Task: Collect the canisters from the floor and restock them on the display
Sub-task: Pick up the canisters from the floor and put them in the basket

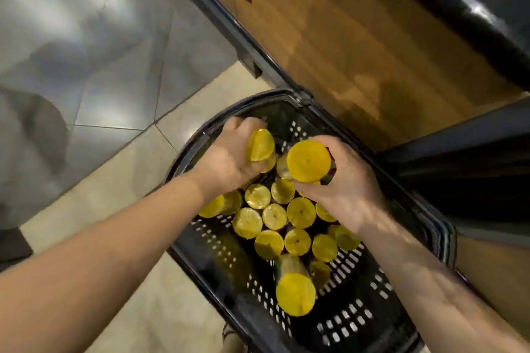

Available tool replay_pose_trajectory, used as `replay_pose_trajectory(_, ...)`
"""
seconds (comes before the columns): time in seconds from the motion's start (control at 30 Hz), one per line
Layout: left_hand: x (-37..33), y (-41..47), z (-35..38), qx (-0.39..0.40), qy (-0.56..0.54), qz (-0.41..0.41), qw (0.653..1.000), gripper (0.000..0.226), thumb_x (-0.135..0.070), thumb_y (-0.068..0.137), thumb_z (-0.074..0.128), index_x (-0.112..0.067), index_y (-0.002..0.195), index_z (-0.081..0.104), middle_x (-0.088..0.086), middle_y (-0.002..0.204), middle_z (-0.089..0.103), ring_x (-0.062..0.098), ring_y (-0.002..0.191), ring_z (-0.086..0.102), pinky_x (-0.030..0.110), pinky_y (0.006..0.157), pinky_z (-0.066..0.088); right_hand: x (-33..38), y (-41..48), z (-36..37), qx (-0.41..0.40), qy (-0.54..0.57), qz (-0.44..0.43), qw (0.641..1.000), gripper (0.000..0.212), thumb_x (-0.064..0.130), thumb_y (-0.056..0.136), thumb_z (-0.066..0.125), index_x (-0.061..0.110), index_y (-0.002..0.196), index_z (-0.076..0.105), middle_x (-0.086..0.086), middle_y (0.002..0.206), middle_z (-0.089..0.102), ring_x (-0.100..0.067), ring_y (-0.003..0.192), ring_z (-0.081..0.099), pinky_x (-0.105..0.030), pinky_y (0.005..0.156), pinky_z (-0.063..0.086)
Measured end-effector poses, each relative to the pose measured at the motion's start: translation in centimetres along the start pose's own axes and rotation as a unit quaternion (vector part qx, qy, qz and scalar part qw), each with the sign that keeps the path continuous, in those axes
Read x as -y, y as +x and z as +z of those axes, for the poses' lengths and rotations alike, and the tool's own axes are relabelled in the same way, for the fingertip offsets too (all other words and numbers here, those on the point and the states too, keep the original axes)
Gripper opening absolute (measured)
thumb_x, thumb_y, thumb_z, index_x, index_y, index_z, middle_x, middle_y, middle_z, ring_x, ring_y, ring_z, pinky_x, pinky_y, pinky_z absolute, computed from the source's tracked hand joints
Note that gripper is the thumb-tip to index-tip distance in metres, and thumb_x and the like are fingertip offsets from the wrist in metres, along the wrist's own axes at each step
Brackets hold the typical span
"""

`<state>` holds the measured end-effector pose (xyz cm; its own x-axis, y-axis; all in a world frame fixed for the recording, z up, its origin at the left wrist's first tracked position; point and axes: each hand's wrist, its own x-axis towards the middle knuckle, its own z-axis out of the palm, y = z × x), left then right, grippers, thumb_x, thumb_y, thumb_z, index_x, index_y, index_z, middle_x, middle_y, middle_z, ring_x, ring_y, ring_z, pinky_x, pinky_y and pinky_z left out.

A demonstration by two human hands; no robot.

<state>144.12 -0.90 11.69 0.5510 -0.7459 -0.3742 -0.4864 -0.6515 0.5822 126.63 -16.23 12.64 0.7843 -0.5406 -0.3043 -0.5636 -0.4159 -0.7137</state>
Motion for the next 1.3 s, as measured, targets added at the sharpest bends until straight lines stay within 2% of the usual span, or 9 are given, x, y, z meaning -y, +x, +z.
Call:
replay_pose_trajectory(0.13, 1.3, 2.2, 2.7, -0.006, 0.057, -0.004, 0.998, 0.076, -0.048, 0.078, 0.067, -0.014, 0.142, 0.043, 0.011, 0.127, 0.048, 0.026, 0.113, 0.051, 0.028, 0.092, 0.041, -1.8, 0.6, 1.8, -0.003, -0.004, 0.002, 1.0, 0.075, 0.033, 0.067, 0.092, 0.039, 0.132, 0.054, 0.015, 0.12, 0.06, -0.009, 0.108, 0.057, -0.033, 0.09, 0.051)
replay_pose_trajectory(0.23, 2.0, 3.3, 3.9, -0.011, 0.091, -0.026, 0.995, 0.066, -0.026, 0.081, 0.072, -0.018, 0.139, 0.041, 0.01, 0.125, 0.044, 0.031, 0.108, 0.054, 0.035, 0.083, 0.046, -2.6, 0.8, 2.4, 0.002, 0.008, 0.004, 1.0, 0.073, 0.031, 0.068, 0.092, 0.04, 0.129, 0.053, 0.017, 0.119, 0.059, -0.005, 0.107, 0.056, -0.026, 0.086, 0.048)
replay_pose_trajectory(0.33, 2.8, 4.1, 4.7, -0.008, 0.116, -0.062, 0.991, 0.061, -0.017, 0.081, 0.073, -0.023, 0.134, 0.042, 0.009, 0.125, 0.042, 0.032, 0.104, 0.056, 0.039, 0.077, 0.049, -3.1, 1.1, 3.0, 0.001, 0.003, 0.008, 1.0, 0.076, 0.031, 0.068, 0.092, 0.04, 0.132, 0.052, 0.017, 0.121, 0.058, -0.005, 0.108, 0.055, -0.021, 0.084, 0.043)
replay_pose_trajectory(0.53, 4.1, 4.9, 6.0, 0.031, 0.161, -0.111, 0.98, 0.077, -0.013, 0.084, 0.077, -0.022, 0.147, 0.035, 0.012, 0.148, 0.033, 0.037, 0.132, 0.044, 0.045, 0.099, 0.048, -3.7, 1.9, 3.8, 0.0, 0.001, 0.02, 1.0, 0.077, 0.031, 0.07, 0.091, 0.037, 0.135, 0.051, 0.013, 0.125, 0.056, -0.008, 0.109, 0.057, -0.027, 0.089, 0.051)
replay_pose_trajectory(0.67, 4.4, 4.4, 6.1, 0.021, 0.19, -0.082, 0.978, 0.08, -0.021, 0.086, 0.077, -0.023, 0.151, 0.03, 0.013, 0.149, 0.03, 0.033, 0.134, 0.041, 0.042, 0.104, 0.047, -3.8, 2.7, 4.2, 0.0, -0.008, 0.028, 1.0, 0.078, 0.032, 0.072, 0.091, 0.036, 0.138, 0.049, 0.011, 0.129, 0.055, -0.012, 0.112, 0.057, -0.034, 0.091, 0.054)
replay_pose_trajectory(0.8, 4.3, 2.8, 5.4, -0.024, 0.175, -0.012, 0.984, 0.081, -0.015, 0.079, 0.08, -0.014, 0.15, 0.04, 0.017, 0.145, 0.037, 0.035, 0.13, 0.043, 0.047, 0.103, 0.047, -3.9, 3.8, 5.1, -0.001, -0.023, 0.039, 0.999, 0.083, 0.03, 0.072, 0.091, 0.034, 0.143, 0.047, 0.007, 0.135, 0.053, -0.016, 0.118, 0.054, -0.037, 0.096, 0.053)
replay_pose_trajectory(0.9, 4.2, 2.1, 4.6, -0.032, 0.133, -0.004, 0.991, 0.081, -0.011, 0.077, 0.082, -0.011, 0.148, 0.044, 0.016, 0.142, 0.04, 0.036, 0.128, 0.043, 0.049, 0.099, 0.05, -4.0, 4.7, 6.6, -0.01, -0.036, 0.055, 0.998, 0.082, 0.03, 0.074, 0.09, 0.032, 0.144, 0.046, 0.002, 0.134, 0.054, -0.02, 0.118, 0.056, -0.034, 0.09, 0.051)
replay_pose_trajectory(1.07, 3.6, 1.8, 3.4, -0.036, 0.109, -0.015, 0.993, 0.08, -0.024, 0.082, 0.08, -0.02, 0.15, 0.038, 0.004, 0.145, 0.035, 0.026, 0.136, 0.038, 0.037, 0.101, 0.048, -4.7, 5.6, 8.9, -0.023, -0.042, 0.103, 0.993, 0.083, 0.026, 0.08, 0.086, 0.026, 0.15, 0.042, -0.002, 0.144, 0.05, -0.023, 0.129, 0.051, -0.025, 0.086, 0.038)
replay_pose_trajectory(1.3, 2.9, 1.0, 1.8, -0.054, 0.086, -0.02, 0.995, 0.077, -0.03, 0.083, 0.079, -0.025, 0.149, 0.039, 0.0, 0.148, 0.033, 0.022, 0.137, 0.037, 0.037, 0.104, 0.047, -5.3, 5.3, 9.4, -0.013, -0.048, 0.141, 0.989, 0.089, 0.025, 0.081, 0.085, 0.023, 0.154, 0.036, -0.006, 0.153, 0.044, -0.028, 0.138, 0.046, -0.036, 0.102, 0.043)
